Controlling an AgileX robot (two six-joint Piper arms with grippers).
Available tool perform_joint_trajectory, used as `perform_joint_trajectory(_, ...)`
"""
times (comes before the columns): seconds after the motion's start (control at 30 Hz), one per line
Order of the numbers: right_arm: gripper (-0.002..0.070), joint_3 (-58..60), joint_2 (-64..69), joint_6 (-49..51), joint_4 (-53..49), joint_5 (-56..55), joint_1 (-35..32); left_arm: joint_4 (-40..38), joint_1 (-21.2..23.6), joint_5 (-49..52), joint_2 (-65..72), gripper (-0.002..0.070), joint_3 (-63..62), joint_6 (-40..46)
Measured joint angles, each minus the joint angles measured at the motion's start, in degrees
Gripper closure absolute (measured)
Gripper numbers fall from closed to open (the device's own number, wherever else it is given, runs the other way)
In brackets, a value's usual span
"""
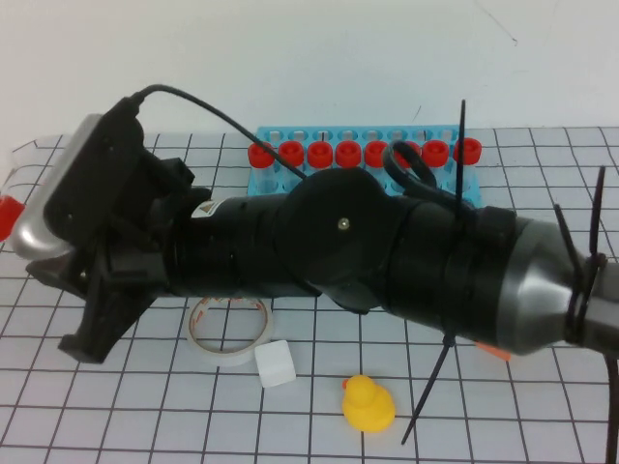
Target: Place the test tubes
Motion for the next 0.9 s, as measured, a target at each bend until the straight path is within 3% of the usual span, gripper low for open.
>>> perform_joint_trajectory(0.13,0.0440,0.00,-0.58,-1.73,3.51,-0.29,0.25,-4.91,0.00,0.95,0.00,0.0599,-0.24,0.64)
perform_joint_trajectory(0.3,0.0440,0.92,-2.26,-7.00,8.59,1.53,0.25,-6.11,0.00,0.95,0.00,0.0335,-0.24,1.64)
perform_joint_trajectory(0.4,0.0440,2.39,-2.63,-14.02,16.26,4.57,0.25,-6.25,0.00,0.74,0.00,0.0237,-0.24,1.70)
perform_joint_trajectory(0.5,0.0440,5.67,-2.71,-30.23,31.38,9.93,0.29,-6.38,0.00,-1.05,0.00,0.0207,-0.24,1.70)
perform_joint_trajectory(0.57,0.0440,6.66,-2.71,-35.06,35.03,10.71,0.40,-6.38,0.00,-1.71,0.00,0.0204,-0.24,1.70)
perform_joint_trajectory(0.77,0.0440,7.57,-2.60,-40.46,37.51,15.78,0.40,-6.66,0.00,-2.11,0.00,0.0220,-0.24,1.70)
perform_joint_trajectory(0.9,0.0440,7.57,-2.23,-41.30,37.89,17.80,0.40,-6.87,0.00,-2.07,0.00,0.0270,-0.24,1.78)
